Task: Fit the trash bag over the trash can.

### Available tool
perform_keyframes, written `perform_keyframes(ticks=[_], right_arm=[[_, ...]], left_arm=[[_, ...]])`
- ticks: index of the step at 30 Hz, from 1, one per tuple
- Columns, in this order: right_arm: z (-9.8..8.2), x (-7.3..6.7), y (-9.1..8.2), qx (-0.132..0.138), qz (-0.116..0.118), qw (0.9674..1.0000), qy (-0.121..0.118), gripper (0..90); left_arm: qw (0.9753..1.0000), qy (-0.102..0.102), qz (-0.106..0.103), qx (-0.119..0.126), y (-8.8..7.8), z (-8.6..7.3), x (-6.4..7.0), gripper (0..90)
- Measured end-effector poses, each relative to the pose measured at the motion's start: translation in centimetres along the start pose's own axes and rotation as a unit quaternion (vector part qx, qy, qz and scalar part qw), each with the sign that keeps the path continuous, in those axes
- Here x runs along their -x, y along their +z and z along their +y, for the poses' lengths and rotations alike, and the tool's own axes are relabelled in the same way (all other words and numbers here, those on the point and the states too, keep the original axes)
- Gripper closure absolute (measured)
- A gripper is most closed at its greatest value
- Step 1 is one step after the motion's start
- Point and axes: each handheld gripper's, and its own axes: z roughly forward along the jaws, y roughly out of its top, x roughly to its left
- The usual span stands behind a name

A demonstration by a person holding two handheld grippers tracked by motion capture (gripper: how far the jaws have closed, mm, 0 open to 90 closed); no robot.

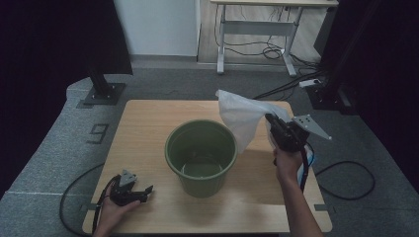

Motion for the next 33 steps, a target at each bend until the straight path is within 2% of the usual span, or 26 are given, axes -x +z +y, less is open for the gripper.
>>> perform_keyframes(ticks=[3, 8, 13, 14, 15, 22, 25, 33], right_arm=[[0.2, -0.8, -0.6, 0.024, 0.014, 0.9996, 0.001, 89.0], [0.3, -2.4, -0.8, 0.046, 0.028, 0.9986, -0.005, 89.0], [1.6, -3.4, -1.1, 0.065, 0.042, 0.997, -0.007, 89.0], [2.1, -4.0, -1.3, 0.072, 0.052, 0.996, -0.011, 89.0], [2.1, -4.0, -1.3, 0.072, 0.052, 0.996, -0.011, 89.0], [1.4, -6.3, -2.5, 0.076, 0.084, 0.9931, -0.03, 89.0], [1.6, -6.9, -2.4, 0.077, 0.09, 0.9923, -0.037, 89.1], [3.4, -7.0, -1.9, 0.09, 0.087, 0.9915, -0.036, 89.0]], left_arm=[[1.0, 0.0, 0.0, 0.0, 0.0, 0.0, 0.0, 16.1], [1.0, 0.002, -0.001, -0.003, 0.1, 0.0, 0.1, 16.1], [1.0, 0.001, -0.001, -0.004, 0.1, 0.0, 0.0, 16.1], [1.0, 0.001, -0.001, -0.004, 0.1, 0.0, 0.0, 16.1], [1.0, 0.001, -0.001, -0.004, 0.1, 0.0, 0.0, 16.1], [1.0, 0.002, -0.001, -0.004, 0.1, 0.0, 0.0, 16.1], [1.0, 0.001, -0.001, -0.004, 0.1, 0.0, 0.0, 16.1], [1.0, 0.002, -0.002, -0.007, 0.1, 0.0, -0.1, 16.1]])
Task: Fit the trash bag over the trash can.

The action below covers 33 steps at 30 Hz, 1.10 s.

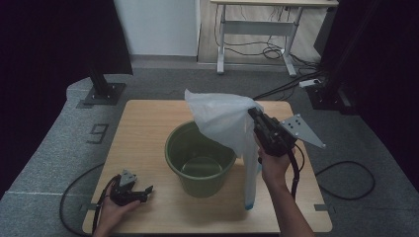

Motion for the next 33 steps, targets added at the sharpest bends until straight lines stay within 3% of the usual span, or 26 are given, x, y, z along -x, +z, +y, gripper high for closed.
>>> perform_keyframes(ticks=[16, 28, 33], right_arm=[[1.5, -0.7, 1.5, 0.014, -0.011, 0.9998, -0.008, 89.0], [1.9, -1.2, 1.2, 0.025, -0.014, 0.9995, -0.01, 89.0], [2.0, -1.4, 1.2, 0.03, -0.007, 0.9995, 0.001, 89.0]], left_arm=[[1.0, -0.001, -0.001, 0.001, 0.0, -0.1, -0.1, 16.1], [1.0, -0.002, -0.001, 0.001, 0.0, -0.1, -0.2, 16.1], [0.9998, -0.014, -0.015, 0.008, -0.2, 0.0, -0.2, 16.0]])
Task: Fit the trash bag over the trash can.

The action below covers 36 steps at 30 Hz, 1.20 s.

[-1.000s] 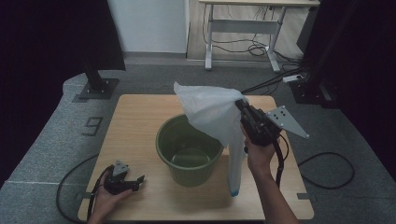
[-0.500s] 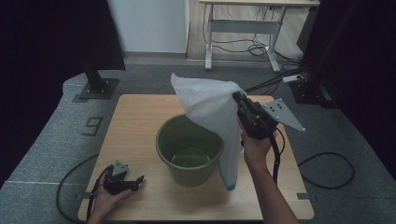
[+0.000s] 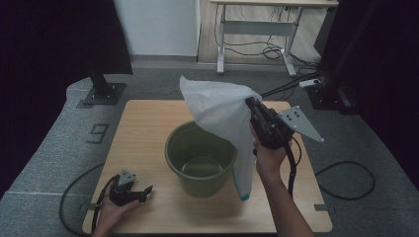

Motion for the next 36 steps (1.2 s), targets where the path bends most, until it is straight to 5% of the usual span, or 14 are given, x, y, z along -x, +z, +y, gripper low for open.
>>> perform_keyframes(ticks=[10, 20, 36], right_arm=[[0.8, -1.6, 1.1, 0.007, 0.002, 0.9997, -0.025, 89.0], [-3.5, -1.8, 0.0, -0.021, -0.005, 0.9985, -0.051, 89.0], [-7.7, -2.3, -3.4, -0.058, 0.023, 0.9974, -0.034, 88.9]], left_arm=[[1.0, 0.006, 0.002, -0.008, 0.2, -0.1, 0.0, 16.0], [0.9999, 0.005, 0.004, -0.008, 0.2, -0.1, -0.1, 16.0], [0.9999, -0.009, -0.006, -0.002, 0.0, 0.0, 0.1, 15.9]])
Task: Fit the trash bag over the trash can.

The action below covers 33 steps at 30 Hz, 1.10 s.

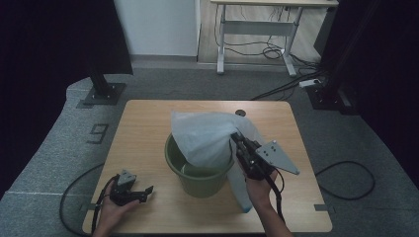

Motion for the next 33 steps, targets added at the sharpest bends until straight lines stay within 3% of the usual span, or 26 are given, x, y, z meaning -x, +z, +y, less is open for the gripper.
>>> perform_keyframes(ticks=[8, 18, 23, 28, 33], right_arm=[[-2.5, -0.2, -1.1, -0.027, 0.008, 0.9996, 0.006, 88.8], [-4.9, -0.2, -2.4, -0.051, 0.01, 0.9986, 0.007, 88.8], [-5.1, -0.6, -4.2, -0.042, 0.013, 0.999, 0.009, 88.8], [-4.9, -0.6, -5.6, -0.034, 0.009, 0.9994, -0.006, 88.7], [-4.9, -0.2, -5.3, -0.043, 0.009, 0.999, -0.01, 88.6]], left_arm=[[1.0, 0.001, 0.002, 0.001, -0.1, 0.0, 0.0, 16.0], [0.9997, -0.004, 0.002, 0.025, -1.0, 0.6, 0.3, 16.7], [0.9989, -0.012, -0.006, 0.046, -1.8, 1.1, 0.5, 17.0], [0.9988, -0.013, 0.0, 0.047, -1.9, 1.1, 0.7, 17.8], [0.9976, -0.018, 0.002, 0.067, -2.9, 1.7, 0.9, 18.5]])
